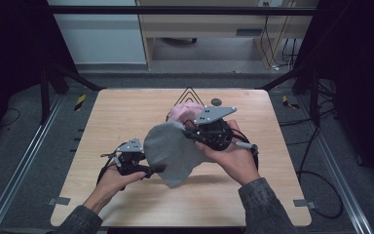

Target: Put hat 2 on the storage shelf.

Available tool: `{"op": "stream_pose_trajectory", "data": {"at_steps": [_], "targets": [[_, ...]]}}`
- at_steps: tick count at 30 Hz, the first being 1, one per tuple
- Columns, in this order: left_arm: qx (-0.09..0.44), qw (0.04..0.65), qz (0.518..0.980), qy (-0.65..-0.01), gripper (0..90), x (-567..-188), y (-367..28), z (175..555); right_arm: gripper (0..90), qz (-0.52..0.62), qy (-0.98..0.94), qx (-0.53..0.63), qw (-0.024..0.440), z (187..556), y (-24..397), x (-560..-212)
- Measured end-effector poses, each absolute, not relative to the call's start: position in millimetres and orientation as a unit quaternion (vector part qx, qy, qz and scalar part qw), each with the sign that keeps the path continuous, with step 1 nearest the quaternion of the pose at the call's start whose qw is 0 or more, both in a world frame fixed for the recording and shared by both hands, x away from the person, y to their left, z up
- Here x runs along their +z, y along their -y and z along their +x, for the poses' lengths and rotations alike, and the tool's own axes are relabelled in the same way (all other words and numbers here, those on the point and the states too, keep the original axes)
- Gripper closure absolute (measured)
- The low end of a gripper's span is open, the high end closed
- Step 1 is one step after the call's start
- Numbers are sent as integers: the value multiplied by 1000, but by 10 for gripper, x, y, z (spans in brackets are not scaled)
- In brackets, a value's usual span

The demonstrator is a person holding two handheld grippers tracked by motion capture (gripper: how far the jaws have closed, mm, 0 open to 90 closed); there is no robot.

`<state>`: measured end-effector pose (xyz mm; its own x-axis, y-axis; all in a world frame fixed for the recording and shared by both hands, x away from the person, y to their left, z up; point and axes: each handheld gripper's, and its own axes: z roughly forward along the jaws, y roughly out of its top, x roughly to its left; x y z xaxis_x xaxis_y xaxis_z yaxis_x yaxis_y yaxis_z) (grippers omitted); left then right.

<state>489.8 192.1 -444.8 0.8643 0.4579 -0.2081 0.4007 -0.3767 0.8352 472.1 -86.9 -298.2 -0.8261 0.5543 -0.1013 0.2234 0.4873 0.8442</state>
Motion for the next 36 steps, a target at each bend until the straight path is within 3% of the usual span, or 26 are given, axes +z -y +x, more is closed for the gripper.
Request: {"op": "stream_pose_trajectory", "data": {"at_steps": [6, 10, 15, 24, 36], "targets": [[47, 494, 831, -251, 747, -4374, -1959, 4896, 862, 238, -843, 447, 183, 4744, 895, -3026], [56, 495, 830, -251, 853, -4248, -2001, 4924, 862, 246, -839, 450, 183, 4755, 960, -3056], [64, 508, 819, -259, 864, -3952, -2045, 4962, 862, 253, -834, 454, 187, 4755, 1050, -3046], [112, 496, 824, -250, 864, -3218, -1943, 5059, 862, 260, -799, 498, 214, 4737, 1262, -2675], [145, 493, 820, -252, 863, -2578, -1756, 5307, 862, 286, -759, 539, 227, 5059, 1492, -2277]]}}
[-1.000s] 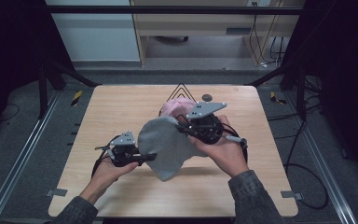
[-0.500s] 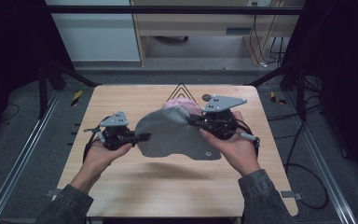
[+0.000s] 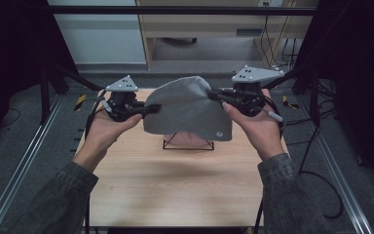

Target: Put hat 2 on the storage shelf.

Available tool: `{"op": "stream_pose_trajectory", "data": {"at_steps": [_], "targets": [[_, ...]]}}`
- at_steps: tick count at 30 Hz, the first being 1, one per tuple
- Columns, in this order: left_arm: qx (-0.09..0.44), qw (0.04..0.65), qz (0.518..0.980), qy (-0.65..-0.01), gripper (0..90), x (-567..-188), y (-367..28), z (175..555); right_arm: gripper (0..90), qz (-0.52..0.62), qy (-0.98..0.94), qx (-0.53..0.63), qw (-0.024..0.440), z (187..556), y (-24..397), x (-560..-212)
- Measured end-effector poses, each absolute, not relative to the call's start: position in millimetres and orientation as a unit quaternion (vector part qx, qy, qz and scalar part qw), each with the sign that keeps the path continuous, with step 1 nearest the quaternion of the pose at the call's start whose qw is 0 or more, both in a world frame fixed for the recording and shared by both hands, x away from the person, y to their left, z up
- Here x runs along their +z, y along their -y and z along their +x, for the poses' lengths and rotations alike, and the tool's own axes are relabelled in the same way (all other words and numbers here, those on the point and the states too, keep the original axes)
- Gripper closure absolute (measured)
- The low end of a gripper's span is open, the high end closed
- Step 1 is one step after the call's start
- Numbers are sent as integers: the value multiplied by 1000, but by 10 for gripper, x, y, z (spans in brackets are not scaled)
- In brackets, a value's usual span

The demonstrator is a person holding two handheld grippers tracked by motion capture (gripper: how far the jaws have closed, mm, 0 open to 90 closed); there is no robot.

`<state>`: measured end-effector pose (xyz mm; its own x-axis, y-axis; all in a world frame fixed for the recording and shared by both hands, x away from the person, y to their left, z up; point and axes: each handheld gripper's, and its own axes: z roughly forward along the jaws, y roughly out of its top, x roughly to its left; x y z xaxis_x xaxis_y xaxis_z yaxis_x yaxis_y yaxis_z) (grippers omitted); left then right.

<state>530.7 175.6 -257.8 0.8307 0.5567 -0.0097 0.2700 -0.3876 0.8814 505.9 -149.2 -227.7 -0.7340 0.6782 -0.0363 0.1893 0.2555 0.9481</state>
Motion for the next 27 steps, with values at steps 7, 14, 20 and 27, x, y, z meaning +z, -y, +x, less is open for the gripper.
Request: {"op": "stream_pose_trajectory", "data": {"at_steps": [7, 14, 20, 27], "targets": [[168, 504, 809, -250, 864, -2348, -1623, 5426, 862, 305, -734, 557, 240, 5214, 1603, -2115], [174, 514, 800, -257, 864, -2335, -1502, 5655, 862, 327, -724, 553, 250, 5470, 1689, -2094], [179, 524, 794, -251, 865, -2275, -1417, 5760, 862, 335, -710, 565, 255, 5608, 1781, -2011], [191, 530, 784, -259, 865, -2276, -1324, 5973, 862, 341, -705, 562, 267, 5775, 1752, -2034]]}}
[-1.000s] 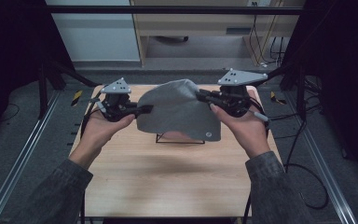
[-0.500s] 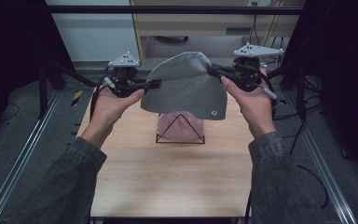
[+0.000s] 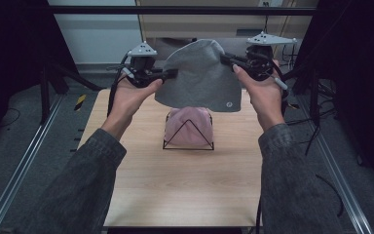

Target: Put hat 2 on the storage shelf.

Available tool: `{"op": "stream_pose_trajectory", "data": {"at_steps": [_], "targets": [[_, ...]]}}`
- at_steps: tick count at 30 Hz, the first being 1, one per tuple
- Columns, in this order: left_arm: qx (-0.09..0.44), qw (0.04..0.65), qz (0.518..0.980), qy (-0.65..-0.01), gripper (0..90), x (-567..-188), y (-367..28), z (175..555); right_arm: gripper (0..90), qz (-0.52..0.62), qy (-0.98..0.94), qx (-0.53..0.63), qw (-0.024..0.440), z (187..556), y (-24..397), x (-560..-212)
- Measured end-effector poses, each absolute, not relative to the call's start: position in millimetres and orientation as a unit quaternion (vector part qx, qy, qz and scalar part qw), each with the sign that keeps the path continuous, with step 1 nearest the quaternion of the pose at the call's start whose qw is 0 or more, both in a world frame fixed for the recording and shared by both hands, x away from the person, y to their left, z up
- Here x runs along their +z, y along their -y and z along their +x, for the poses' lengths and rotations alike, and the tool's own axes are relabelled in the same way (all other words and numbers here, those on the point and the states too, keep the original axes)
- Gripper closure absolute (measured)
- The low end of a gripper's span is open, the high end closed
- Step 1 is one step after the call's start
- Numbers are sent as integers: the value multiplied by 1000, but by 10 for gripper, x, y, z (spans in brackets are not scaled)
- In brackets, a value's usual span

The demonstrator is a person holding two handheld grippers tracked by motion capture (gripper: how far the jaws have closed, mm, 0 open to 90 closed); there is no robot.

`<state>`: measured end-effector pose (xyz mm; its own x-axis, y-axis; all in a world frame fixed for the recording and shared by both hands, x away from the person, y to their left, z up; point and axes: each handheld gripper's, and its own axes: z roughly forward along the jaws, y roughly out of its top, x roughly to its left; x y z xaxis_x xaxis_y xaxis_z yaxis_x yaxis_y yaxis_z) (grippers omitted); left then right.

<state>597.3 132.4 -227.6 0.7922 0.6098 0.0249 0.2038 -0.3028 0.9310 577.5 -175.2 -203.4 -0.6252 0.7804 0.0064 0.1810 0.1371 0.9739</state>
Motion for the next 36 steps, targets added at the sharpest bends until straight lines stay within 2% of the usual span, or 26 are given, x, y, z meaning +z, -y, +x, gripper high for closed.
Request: {"op": "stream_pose_trajectory", "data": {"at_steps": [12, 28, 36], "targets": [[223, 519, 783, -263, 865, -2183, -1297, 6042, 862, 356, -681, 578, 274, 5942, 1765, -2080], [224, 510, 781, -283, 865, -2586, -1305, 6381, 861, 378, -687, 561, 266, 6292, 1688, -2467], [213, 499, 788, -293, 865, -2830, -1325, 6453, 861, 385, -696, 551, 253, 6341, 1670, -2709]]}}
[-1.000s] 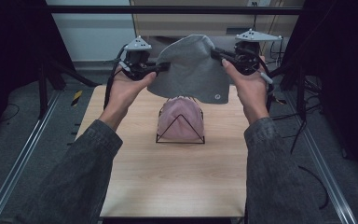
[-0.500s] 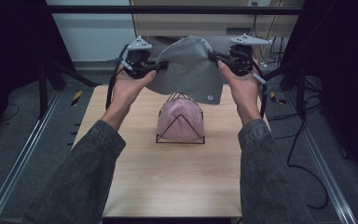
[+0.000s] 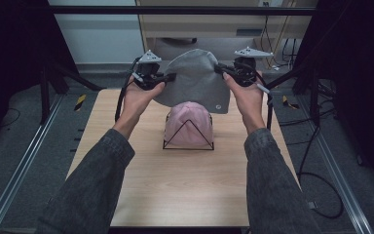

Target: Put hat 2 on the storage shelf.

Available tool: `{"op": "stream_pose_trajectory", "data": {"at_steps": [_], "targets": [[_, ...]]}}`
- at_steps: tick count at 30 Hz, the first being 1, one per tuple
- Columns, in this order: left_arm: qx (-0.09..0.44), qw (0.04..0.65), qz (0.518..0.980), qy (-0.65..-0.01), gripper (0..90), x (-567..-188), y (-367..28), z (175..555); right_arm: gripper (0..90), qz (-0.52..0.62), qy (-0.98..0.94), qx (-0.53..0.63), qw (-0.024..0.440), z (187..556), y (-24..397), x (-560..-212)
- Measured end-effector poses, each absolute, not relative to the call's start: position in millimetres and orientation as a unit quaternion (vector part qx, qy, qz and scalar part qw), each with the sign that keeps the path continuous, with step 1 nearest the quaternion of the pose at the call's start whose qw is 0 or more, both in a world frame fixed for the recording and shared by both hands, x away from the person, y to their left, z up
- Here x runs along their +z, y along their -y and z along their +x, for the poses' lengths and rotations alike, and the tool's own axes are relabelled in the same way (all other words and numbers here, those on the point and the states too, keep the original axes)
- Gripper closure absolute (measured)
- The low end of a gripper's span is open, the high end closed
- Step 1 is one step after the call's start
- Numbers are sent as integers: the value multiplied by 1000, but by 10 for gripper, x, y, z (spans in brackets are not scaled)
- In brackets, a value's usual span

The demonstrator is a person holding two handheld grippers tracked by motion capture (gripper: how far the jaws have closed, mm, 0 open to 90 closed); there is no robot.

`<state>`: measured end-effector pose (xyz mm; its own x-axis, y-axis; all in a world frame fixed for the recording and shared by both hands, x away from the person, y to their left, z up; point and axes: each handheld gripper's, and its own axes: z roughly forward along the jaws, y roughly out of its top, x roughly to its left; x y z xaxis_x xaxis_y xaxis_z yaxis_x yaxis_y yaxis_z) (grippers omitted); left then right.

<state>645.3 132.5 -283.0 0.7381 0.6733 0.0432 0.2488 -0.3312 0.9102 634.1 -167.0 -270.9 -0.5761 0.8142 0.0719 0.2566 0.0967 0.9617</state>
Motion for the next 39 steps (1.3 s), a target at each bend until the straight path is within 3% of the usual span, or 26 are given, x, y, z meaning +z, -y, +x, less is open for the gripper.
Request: {"op": "stream_pose_trajectory", "data": {"at_steps": [39], "targets": [[183, 470, 800, -325, 867, -3492, -1501, 6395, 861, 392, -742, 493, 232, 6249, 1447, -3283]]}}
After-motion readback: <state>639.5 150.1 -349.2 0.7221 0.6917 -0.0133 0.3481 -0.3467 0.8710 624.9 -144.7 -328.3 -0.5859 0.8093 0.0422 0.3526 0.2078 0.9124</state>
